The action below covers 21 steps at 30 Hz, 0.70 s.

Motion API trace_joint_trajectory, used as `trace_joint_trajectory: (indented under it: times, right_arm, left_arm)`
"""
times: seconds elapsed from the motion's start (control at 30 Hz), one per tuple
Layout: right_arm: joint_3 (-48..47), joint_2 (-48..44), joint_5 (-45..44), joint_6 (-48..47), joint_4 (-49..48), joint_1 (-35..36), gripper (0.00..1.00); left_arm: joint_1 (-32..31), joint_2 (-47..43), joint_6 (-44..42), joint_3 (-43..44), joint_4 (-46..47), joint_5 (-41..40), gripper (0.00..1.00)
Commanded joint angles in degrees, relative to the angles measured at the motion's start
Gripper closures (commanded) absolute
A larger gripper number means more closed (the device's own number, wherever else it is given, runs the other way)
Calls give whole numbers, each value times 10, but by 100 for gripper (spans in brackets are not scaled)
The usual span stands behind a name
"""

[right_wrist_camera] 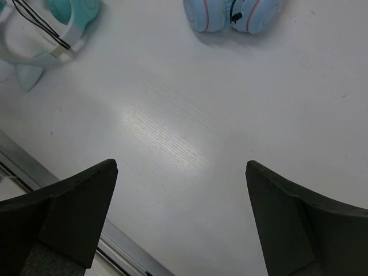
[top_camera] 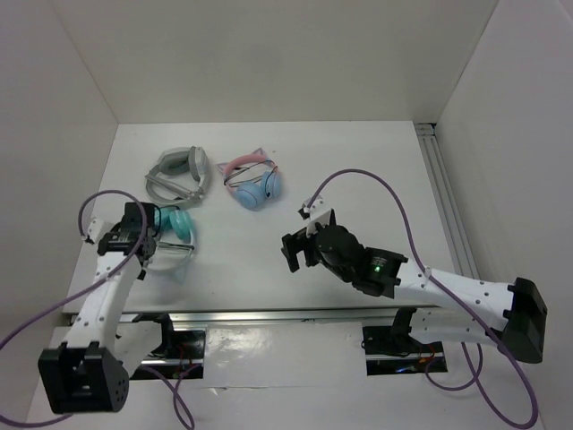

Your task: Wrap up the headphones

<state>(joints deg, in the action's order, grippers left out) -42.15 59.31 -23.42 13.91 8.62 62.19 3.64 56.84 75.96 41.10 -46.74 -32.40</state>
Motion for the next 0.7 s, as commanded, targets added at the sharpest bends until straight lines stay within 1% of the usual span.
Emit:
trace_joint_trajectory:
  times: [0.0, 0.07, 0.1, 0.13, 0.17, 0.2, 0.23, 0.27, 0.3, 0.33, 0.37, 0.4, 0.43, 0.47, 0.53, 0.57, 0.67]
  right_arm:
    - [-56, -9, -31, 37, 19, 14, 0]
    - [-99, -3, -49, 45, 66, 23, 0]
    - [-120, -3, -61, 59, 95, 30, 0]
    - [-142, 4, -92, 87, 125, 47, 0]
    - [-187, 4, -105, 105, 197, 56, 0]
    - [-205, 4, -118, 123, 228, 64, 0]
    - [-220, 4, -155, 151, 255, 99, 0]
    - [-233, -15, -175, 168, 306, 121, 0]
    - [-255, -23, -193, 197, 330, 139, 0]
    - [-266, -31, -193, 197, 352, 151, 0]
    - [-276, -41, -198, 216, 394, 151, 0]
    - [-295, -41, -198, 224, 415, 151, 0]
    - [-303, -48, -198, 231, 435, 151, 0]
    - [-316, -56, -205, 247, 472, 151, 0]
    - [-328, -66, -211, 271, 504, 151, 0]
    - [-345, -76, -217, 277, 536, 151, 0]
    - [-366, -93, -230, 292, 575, 151, 0]
  left_arm:
    - [4, -77, -96, 76, -17, 25, 0]
    - [-1, -100, -149, 108, -10, 58, 0]
    - [-12, -123, -180, 124, -10, 90, 0]
    - [-19, -137, -250, 152, -5, 106, 0]
    - [-24, -149, -288, 165, 2, 122, 0]
    - [-24, -160, -324, 178, 2, 137, 0]
    - [-29, -179, -405, 200, 9, 181, 0]
    - [-29, -184, -432, 215, 3, 196, 0]
    - [-35, -190, -454, 229, -31, 202, 0]
    - [-57, -195, -462, 241, -54, 185, 0]
    - [-73, -216, -463, 257, -66, 185, 0]
    - [-81, -228, -457, 267, -103, 177, 0]
    - [-86, -242, -448, 280, -120, 165, 0]
    - [-86, -278, -448, 296, -127, 157, 0]
    - [-86, -311, -448, 312, -160, 151, 0]
    - [-86, -332, -448, 328, -171, 151, 0]
    - [-86, -346, -448, 348, -212, 151, 0]
